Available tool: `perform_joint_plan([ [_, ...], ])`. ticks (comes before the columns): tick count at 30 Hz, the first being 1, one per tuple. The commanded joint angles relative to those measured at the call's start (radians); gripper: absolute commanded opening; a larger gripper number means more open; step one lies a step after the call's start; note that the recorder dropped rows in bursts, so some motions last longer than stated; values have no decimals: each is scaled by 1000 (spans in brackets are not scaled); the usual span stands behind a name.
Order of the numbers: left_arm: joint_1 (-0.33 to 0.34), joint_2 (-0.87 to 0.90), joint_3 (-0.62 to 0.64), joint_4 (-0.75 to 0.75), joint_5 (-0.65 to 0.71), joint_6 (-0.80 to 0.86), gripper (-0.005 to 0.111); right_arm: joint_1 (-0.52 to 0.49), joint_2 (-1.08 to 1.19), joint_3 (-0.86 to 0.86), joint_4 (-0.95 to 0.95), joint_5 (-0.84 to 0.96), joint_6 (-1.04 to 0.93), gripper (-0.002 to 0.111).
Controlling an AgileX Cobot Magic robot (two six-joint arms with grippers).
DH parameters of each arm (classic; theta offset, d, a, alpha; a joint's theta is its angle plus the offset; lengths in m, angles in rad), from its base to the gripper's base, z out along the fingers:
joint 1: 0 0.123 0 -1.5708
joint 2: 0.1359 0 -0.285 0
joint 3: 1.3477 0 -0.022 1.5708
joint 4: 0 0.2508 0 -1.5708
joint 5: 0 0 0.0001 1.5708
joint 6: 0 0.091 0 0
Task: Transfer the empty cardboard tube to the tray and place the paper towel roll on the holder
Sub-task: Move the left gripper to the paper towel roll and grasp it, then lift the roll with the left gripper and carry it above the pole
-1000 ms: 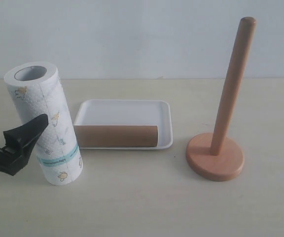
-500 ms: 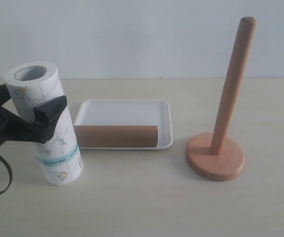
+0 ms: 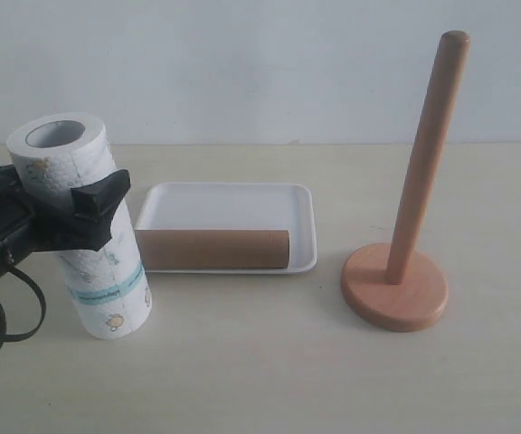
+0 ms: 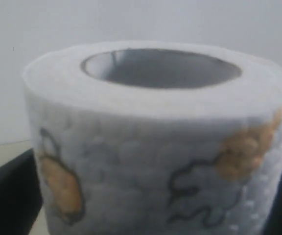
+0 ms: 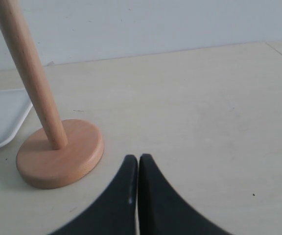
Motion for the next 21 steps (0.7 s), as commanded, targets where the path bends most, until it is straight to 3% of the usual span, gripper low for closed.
perform_joint_plan([
  [1, -1, 5, -5, 1, -9, -9, 41, -3, -6, -1, -1, -9, 0, 0],
  [5, -1, 5, -5, 1, -9, -9, 4, -3, -6, -1, -1, -9, 0, 0],
  [18, -1, -17, -5, 26, -56, -2, 4, -3, -6, -1, -1, -9, 0, 0],
  [21, -1, -89, 0, 97, -56, -15, 4, -3, -6, -1, -1, -9, 0, 0],
])
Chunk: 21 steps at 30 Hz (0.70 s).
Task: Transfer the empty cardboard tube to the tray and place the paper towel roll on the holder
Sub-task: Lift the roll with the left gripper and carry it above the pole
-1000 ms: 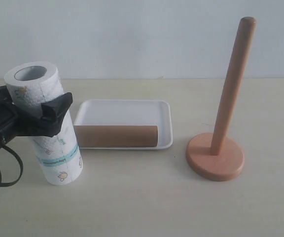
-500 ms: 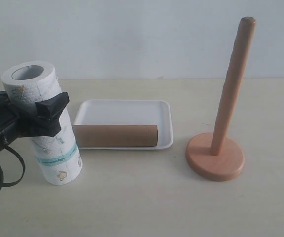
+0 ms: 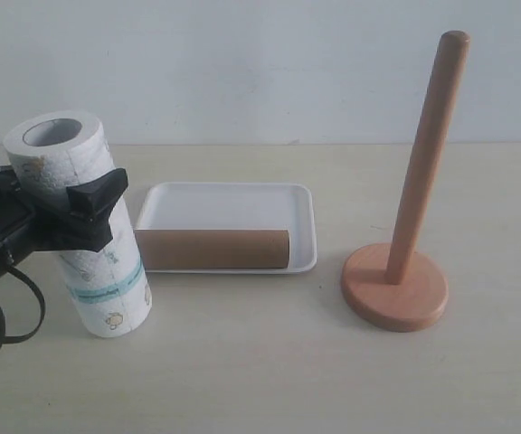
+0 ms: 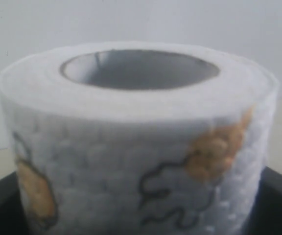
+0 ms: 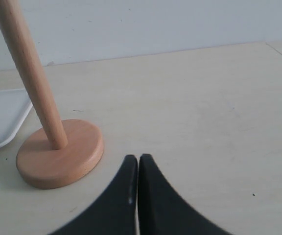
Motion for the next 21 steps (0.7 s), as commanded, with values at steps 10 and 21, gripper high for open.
perform_joint_plan([
  [10, -1, -648, -15, 175, 545, -148, 4, -3, -6, -1, -1, -9, 0, 0],
  [21, -3, -773, -328, 806, 637, -873, 4, -3, -6, -1, -1, -6, 0, 0],
])
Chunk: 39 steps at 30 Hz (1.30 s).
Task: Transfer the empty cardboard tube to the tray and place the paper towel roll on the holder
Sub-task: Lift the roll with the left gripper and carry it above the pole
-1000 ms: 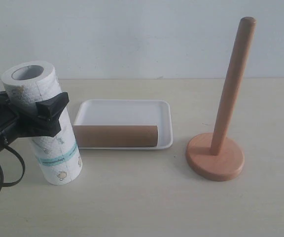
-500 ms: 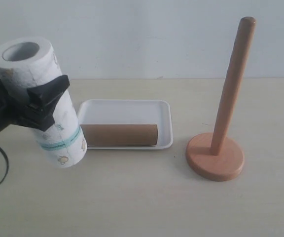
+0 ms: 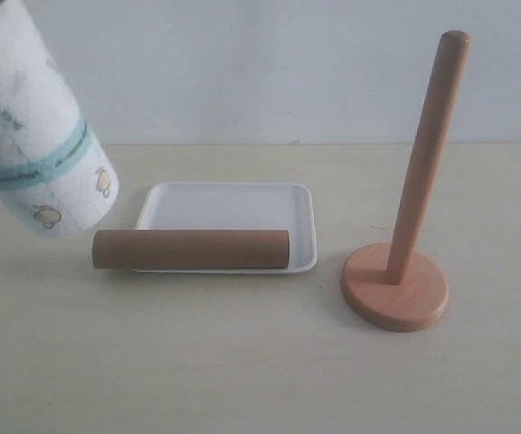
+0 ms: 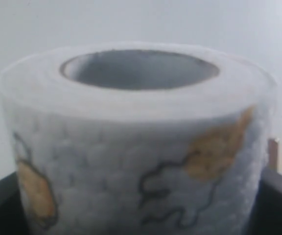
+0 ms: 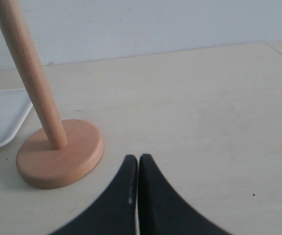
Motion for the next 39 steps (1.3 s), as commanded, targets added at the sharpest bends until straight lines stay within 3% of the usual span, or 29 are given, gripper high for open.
perform_joint_plan([
  [1, -3, 61, -121, 276, -89, -338, 4, -3, -6, -1, -1, -6, 0, 0],
  [4, -27, 141, -194, 383, -194, -454, 4, -3, -6, -1, -1, -6, 0, 0],
  [6, -92, 195, -248, 406, -182, -486, 4, -3, -6, -1, -1, -6, 0, 0],
  [12, -349, 331, -445, 405, 98, -427, 4, -3, -6, -1, -1, -6, 0, 0],
  [16, -431, 438, -611, 405, 181, -427, 4, -3, -6, -1, -1, -6, 0, 0],
  [27, -544, 765, -1068, 409, 302, -432, 4, -3, -6, -1, -1, -6, 0, 0],
  [30, -563, 826, -1159, 412, 387, -432, 4, -3, -6, -1, -1, -6, 0, 0],
  [39, -572, 933, -1318, 408, 471, -463, 4, -3, -6, -1, -1, -6, 0, 0],
])
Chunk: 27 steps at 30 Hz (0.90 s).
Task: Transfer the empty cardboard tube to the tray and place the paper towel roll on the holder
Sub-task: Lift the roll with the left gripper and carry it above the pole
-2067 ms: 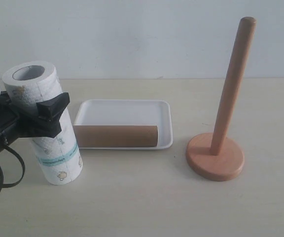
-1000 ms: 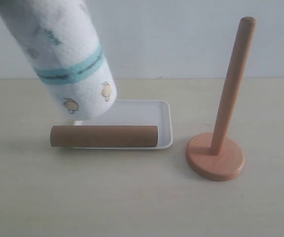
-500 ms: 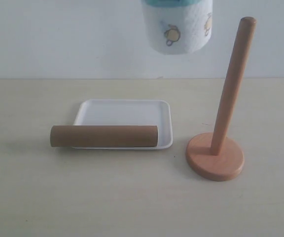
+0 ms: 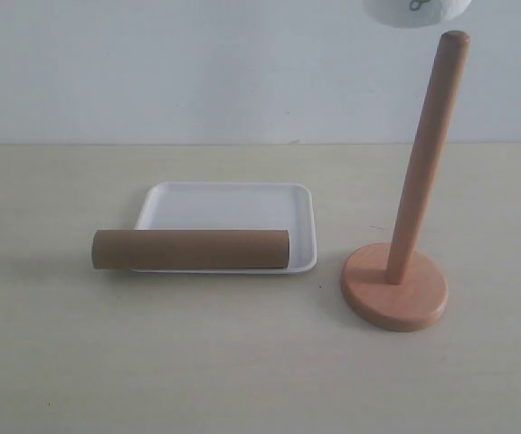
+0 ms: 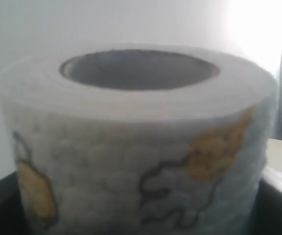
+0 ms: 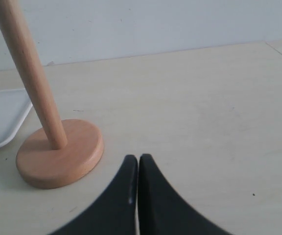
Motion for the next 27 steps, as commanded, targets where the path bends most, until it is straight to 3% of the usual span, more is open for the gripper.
perform_joint_plan([
  [1, -13, 30, -69, -12, 31, -16, 4, -3, -6, -1, -1, -6, 0, 0],
  [10, -48, 93, -133, -12, 69, -16, 4, -1, -6, -1, -1, -6, 0, 0],
  [27, -48, 117, -139, -48, 154, -7, 4, -1, -6, -1, -1, -6, 0, 0],
])
